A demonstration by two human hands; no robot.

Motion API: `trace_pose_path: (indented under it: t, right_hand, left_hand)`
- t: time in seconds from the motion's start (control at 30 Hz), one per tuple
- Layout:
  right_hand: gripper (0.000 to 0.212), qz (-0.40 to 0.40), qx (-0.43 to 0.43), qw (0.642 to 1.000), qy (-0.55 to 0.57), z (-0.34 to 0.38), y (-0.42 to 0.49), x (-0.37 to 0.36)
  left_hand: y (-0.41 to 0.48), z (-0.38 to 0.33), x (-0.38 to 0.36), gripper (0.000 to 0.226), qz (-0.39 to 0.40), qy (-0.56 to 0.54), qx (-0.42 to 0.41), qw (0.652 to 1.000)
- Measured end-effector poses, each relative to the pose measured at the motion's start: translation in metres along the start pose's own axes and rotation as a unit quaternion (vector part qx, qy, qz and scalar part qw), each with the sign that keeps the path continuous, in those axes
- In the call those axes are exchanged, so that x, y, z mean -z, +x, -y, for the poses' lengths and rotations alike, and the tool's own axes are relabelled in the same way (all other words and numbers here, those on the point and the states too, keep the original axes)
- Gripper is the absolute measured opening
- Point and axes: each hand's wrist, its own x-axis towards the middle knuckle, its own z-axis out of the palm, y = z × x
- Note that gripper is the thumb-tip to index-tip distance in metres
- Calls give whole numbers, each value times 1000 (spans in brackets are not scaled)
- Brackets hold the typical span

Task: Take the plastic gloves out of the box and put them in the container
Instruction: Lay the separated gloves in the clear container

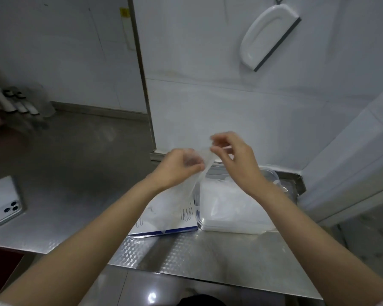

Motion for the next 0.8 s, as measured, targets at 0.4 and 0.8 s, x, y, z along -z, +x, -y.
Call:
trace_pose_path:
  t: [0.4, 0.8]
  right_hand:
    - [29, 189, -247, 895, 319, -16, -28, 23]
    - [13, 30, -207, 964, 163, -41, -24, 59]
  left_hand:
    - [-1, -16, -7, 14, 102, -298, 57, 948]
    - [17, 25, -8, 2, -55, -17, 152, 987]
